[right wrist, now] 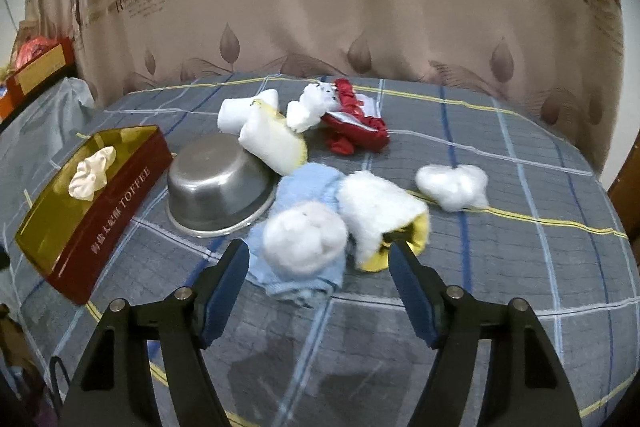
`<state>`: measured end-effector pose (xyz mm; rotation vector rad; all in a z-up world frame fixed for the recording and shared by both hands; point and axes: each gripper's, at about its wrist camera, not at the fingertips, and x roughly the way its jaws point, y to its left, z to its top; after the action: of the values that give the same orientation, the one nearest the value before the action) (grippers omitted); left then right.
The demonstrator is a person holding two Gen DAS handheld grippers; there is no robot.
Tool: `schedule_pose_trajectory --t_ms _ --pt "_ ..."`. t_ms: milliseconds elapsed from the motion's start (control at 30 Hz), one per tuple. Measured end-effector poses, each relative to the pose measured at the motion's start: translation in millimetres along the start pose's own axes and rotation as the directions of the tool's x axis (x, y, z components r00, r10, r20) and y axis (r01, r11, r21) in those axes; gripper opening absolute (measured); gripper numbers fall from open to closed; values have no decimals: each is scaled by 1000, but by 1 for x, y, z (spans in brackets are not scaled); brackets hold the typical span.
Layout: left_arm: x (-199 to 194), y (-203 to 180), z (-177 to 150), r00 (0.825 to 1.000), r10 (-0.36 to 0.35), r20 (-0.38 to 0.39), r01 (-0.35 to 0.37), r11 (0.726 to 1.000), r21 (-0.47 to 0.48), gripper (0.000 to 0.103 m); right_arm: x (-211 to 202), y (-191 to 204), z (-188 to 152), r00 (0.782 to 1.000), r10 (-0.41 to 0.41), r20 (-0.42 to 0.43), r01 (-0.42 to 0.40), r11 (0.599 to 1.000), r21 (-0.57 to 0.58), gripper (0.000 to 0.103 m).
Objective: Organize soft objects
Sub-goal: 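Carry a white rolled sock into the gold tray with the right gripper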
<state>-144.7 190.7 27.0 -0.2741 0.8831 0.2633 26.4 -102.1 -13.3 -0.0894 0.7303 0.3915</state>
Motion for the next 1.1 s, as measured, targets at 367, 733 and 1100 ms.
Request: schedule_pose_trajectory --t_ms 367,733,1100 --pt "6 -7 -8 1000 -7 -30 8 999 41 57 28 -8 5 994 69 -90 -60 993 102 25" --pt "-5 -18 -9 999 28 35 -31 997 75 57 -2 82 65 961 272 -56 -274 962 -23 25" --pt "-17 -1 -1 987 120 105 -125 991 45 57 89 222 93 904 322 -280 -382 904 -194 26"
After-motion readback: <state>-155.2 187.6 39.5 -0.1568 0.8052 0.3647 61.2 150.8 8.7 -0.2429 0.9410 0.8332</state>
